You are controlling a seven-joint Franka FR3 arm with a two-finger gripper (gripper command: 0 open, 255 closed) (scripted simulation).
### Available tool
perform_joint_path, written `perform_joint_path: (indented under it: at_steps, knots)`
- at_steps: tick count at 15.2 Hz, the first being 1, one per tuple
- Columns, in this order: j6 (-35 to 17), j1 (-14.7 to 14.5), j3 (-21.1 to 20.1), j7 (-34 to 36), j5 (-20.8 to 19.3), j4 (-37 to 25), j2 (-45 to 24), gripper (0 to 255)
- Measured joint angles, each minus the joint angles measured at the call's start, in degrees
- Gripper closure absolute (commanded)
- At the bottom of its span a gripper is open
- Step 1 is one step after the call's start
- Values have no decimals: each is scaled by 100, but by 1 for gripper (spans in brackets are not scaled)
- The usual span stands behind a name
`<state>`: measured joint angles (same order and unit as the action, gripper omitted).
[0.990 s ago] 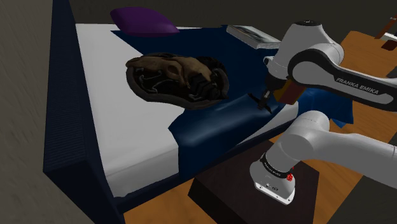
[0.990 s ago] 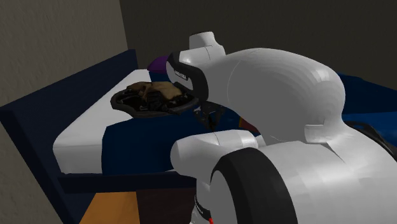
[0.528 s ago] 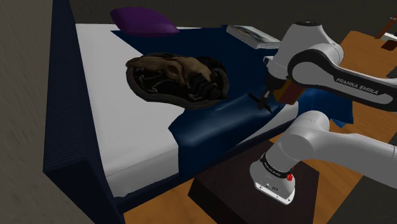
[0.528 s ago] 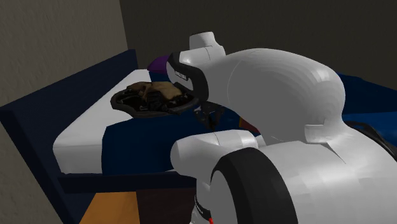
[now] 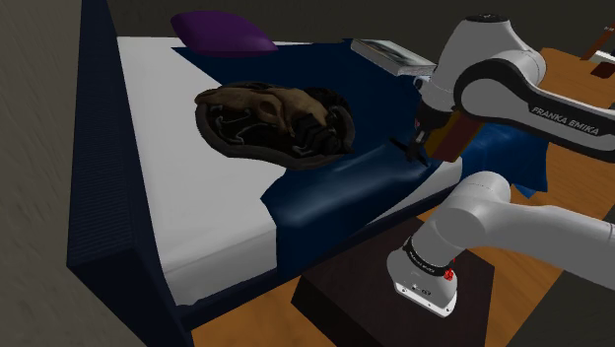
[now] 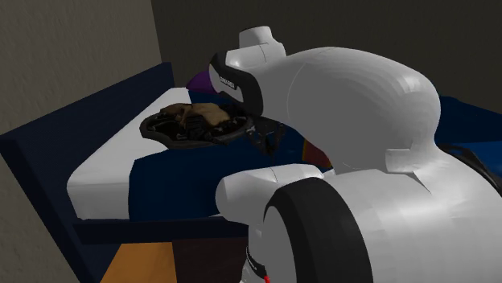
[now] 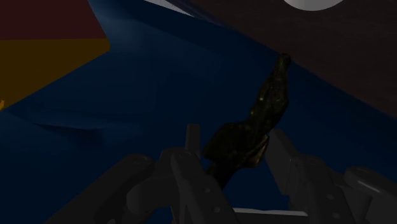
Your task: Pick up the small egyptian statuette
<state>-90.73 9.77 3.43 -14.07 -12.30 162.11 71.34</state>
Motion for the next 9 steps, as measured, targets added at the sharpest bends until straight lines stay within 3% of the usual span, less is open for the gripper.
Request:
perform_joint_path:
  at_steps: [9]
  knots:
    - [481,-25,-81,-58,77,-733,-249,255]
